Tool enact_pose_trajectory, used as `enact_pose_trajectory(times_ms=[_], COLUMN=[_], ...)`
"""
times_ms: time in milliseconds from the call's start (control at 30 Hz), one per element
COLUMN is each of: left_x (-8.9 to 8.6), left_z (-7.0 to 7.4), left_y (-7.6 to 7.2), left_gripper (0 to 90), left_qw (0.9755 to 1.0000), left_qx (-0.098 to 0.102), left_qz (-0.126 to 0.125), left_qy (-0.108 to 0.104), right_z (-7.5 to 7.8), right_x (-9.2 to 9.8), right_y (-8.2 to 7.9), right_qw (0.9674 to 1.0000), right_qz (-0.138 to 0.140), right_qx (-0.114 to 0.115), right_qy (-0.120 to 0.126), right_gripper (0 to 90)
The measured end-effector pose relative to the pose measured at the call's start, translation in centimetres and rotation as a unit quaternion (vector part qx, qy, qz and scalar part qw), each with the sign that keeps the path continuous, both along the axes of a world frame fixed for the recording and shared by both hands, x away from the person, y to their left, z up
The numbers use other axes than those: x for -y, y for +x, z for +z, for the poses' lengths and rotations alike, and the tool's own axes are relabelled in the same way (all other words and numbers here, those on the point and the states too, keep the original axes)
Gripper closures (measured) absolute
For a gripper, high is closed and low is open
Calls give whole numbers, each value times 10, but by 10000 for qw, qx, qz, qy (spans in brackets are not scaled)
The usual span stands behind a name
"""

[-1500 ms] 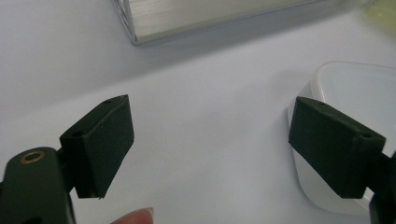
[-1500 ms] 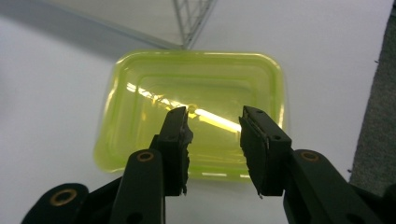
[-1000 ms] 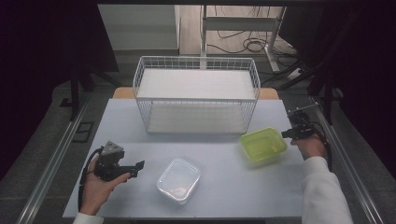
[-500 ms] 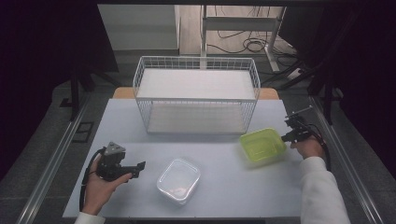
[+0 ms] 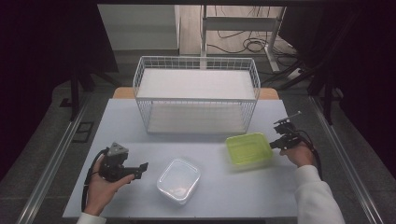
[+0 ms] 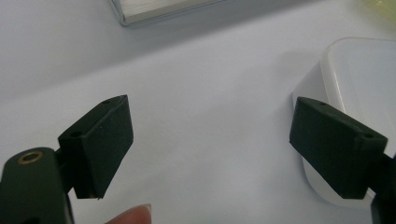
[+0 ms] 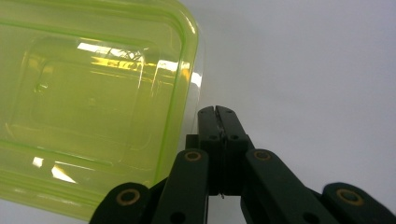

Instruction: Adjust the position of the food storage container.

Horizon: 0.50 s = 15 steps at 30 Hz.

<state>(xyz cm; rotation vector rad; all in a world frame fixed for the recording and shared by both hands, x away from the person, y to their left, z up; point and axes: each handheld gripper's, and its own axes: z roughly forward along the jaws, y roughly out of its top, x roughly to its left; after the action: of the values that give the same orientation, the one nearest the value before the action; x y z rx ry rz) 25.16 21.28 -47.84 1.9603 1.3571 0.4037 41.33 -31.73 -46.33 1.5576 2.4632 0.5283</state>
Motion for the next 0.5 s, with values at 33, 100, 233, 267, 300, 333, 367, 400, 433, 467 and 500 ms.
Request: enact_pose_trajectory(times_ms=[33, 100, 233, 267, 300, 333, 367, 400, 433, 467, 500], left_x=[0, -1, -4, -4, -5, -4, -4, -3, -3, -3, -2], left_z=[0, 2, 4, 5, 5, 6, 6, 6, 7, 7, 7], left_y=[0, 0, -1, -1, -1, -1, -1, -2, -2, -2, -2], left_gripper=[131, 131, 132, 132, 132, 132, 132, 132, 132, 132, 132], left_qw=[10000, 10000, 10000, 10000, 10000, 9999, 9999, 9999, 10000, 10000, 9999], left_qx=[-6, 10, 44, 52, 52, 65, 69, 76, 73, 70, 78], left_qz=[-7, -2, 25, 5, 15, 31, 30, 27, 1, -13, 0], left_qy=[-6, -13, -52, -39, -42, -71, -67, -73, -51, -45, -79], right_z=[0, -1, -3, -3, -4, -4, -4, -4, -5, -5, -5], right_x=[-4, -16, -24, -26, -27, -29, -30, -31, -32, -34, -34], right_y=[-1, -5, -9, -10, -10, -11, -12, -13, -13, -14, -15], right_qw=[10000, 9999, 9997, 9997, 9997, 9996, 9995, 9995, 9994, 9994, 9993], right_qz=[47, 150, 227, 247, 254, 278, 297, 308, 322, 317, 346], right_qx=[-7, 7, -1, 18, 11, 14, 24, 19, 30, 13, 20], right_qy=[9, 13, 44, 58, 66, 73, 72, 87, 93, 103, 107], right_gripper=[892, 891, 892, 892, 891, 891, 892, 892, 892, 891, 892])
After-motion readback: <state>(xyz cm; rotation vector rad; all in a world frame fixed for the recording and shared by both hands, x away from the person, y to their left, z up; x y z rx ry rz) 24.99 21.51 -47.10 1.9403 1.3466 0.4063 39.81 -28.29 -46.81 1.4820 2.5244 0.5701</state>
